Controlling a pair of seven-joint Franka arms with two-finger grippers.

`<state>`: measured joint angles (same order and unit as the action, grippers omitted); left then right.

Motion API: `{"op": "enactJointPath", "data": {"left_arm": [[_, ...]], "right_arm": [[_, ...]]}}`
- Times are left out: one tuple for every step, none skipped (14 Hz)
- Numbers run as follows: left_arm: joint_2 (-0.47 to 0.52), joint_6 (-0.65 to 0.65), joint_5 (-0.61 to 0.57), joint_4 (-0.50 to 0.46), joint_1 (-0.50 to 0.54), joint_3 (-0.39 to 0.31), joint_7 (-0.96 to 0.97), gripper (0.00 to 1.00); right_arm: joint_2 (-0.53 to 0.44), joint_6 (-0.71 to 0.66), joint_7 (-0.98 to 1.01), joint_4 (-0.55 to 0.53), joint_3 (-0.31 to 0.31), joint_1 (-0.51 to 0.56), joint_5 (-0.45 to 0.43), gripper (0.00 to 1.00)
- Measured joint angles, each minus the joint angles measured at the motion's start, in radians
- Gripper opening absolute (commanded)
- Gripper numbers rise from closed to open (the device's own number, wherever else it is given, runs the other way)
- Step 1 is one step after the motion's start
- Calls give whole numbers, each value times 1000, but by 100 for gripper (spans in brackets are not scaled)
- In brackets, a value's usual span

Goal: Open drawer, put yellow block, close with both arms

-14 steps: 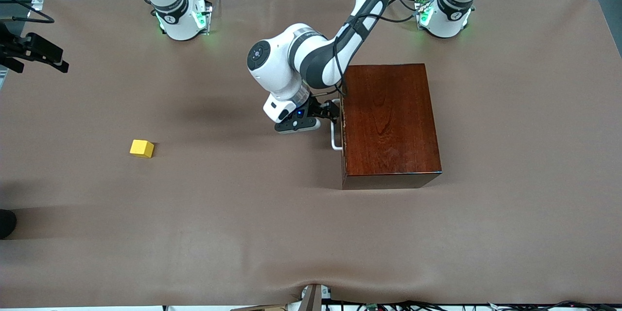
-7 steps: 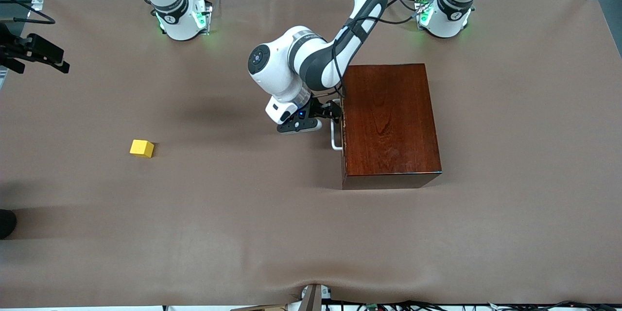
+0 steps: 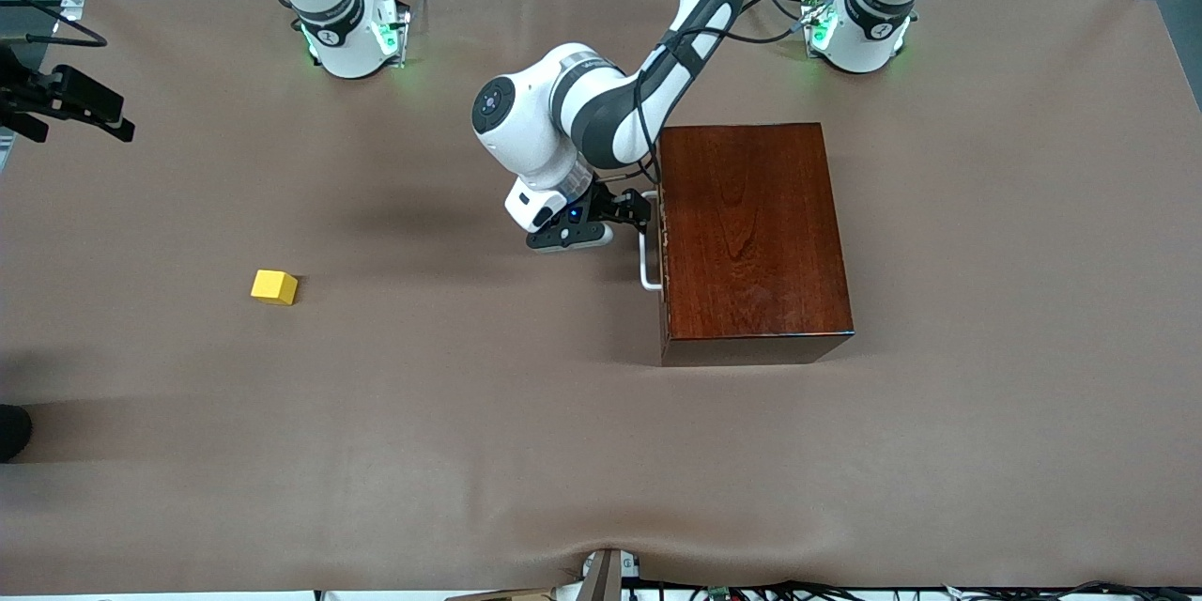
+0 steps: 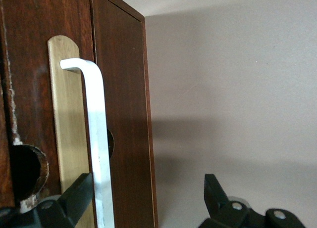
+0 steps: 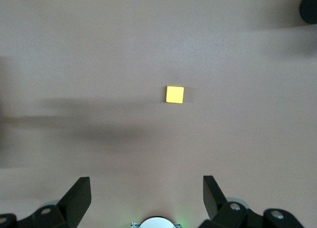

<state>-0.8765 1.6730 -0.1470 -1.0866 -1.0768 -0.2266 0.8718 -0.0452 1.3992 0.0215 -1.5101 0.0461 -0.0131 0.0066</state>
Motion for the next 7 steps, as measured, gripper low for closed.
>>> {"op": "enactJointPath", "data": {"left_arm": [[0,0,0,0,0,0,0,100],[-1,0,0,0,1,0,3,100],[-1,0,0,0,2,0,18,100],[-1,0,1,0,3,0,39,100],[-1,0,2,0,4,0,54,100],[-1,0,5,0,5,0,61,100],[-1,0,10,0,6,0,67,100]], "right_arm": [[0,0,0,0,0,0,0,100],[0,0,0,0,0,0,0,100],[0,0,0,0,0,0,0,100],[0,0,0,0,0,0,0,100],[0,0,0,0,0,0,0,100],[0,0,0,0,0,0,0,100],[0,0,0,0,0,0,0,100]]}}
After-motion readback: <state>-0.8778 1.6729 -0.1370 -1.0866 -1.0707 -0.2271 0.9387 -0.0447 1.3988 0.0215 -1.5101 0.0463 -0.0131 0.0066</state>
